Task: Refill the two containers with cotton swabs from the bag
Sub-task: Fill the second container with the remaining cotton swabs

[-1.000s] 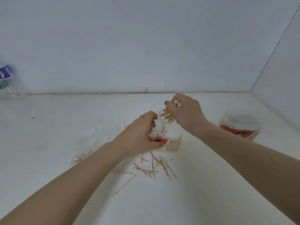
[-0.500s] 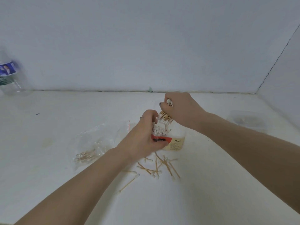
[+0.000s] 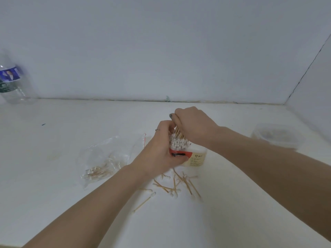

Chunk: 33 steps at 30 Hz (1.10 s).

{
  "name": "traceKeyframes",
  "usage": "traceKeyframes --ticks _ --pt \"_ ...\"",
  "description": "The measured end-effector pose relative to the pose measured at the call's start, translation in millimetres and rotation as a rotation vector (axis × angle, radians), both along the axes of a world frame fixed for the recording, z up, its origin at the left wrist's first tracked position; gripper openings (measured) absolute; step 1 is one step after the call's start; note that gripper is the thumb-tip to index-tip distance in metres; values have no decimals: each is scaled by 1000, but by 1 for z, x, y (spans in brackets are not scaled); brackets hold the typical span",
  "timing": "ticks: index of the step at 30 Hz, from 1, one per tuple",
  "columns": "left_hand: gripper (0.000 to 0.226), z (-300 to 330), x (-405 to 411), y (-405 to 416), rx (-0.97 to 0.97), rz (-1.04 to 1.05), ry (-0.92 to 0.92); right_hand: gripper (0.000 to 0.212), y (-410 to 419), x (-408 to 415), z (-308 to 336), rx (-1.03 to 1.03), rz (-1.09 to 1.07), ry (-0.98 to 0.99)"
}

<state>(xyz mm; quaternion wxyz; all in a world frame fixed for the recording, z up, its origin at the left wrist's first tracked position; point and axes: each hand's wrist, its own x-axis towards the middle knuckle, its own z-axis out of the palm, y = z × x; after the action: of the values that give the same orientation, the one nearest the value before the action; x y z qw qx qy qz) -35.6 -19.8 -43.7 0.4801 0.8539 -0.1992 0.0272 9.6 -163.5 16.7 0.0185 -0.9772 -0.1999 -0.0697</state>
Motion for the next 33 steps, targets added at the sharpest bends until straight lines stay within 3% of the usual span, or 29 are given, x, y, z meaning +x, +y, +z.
traceKeyframes --ticks 4,7,13,15,18,23,25,28,33 --pt "78 -6 1 -3 -99 28 46 24 3 6 -11 -70 -22 -42" --pt "79 -9 5 -4 -148 58 72 14 4 3 -15 -128 -7 -21" --pt "81 -9 7 -9 -208 106 148 16 2 -10 -26 -1 125 -213" --pt "81 -7 7 -10 -229 98 173 17 -1 -11 -21 139 113 -178" --pt "80 -6 7 -8 -227 87 188 33 0 -21 -24 162 95 -67" --pt "76 -5 6 -6 -186 85 207 42 -1 -27 -28 263 6 148" --pt "78 -6 6 -5 -172 77 232 42 -6 -29 -20 500 16 237" --pt "87 -7 7 -2 -96 68 243 49 -13 -29 -10 892 -94 211" --pt "88 -1 7 -2 -90 42 208 55 -31 -29 -13 1005 -186 323"
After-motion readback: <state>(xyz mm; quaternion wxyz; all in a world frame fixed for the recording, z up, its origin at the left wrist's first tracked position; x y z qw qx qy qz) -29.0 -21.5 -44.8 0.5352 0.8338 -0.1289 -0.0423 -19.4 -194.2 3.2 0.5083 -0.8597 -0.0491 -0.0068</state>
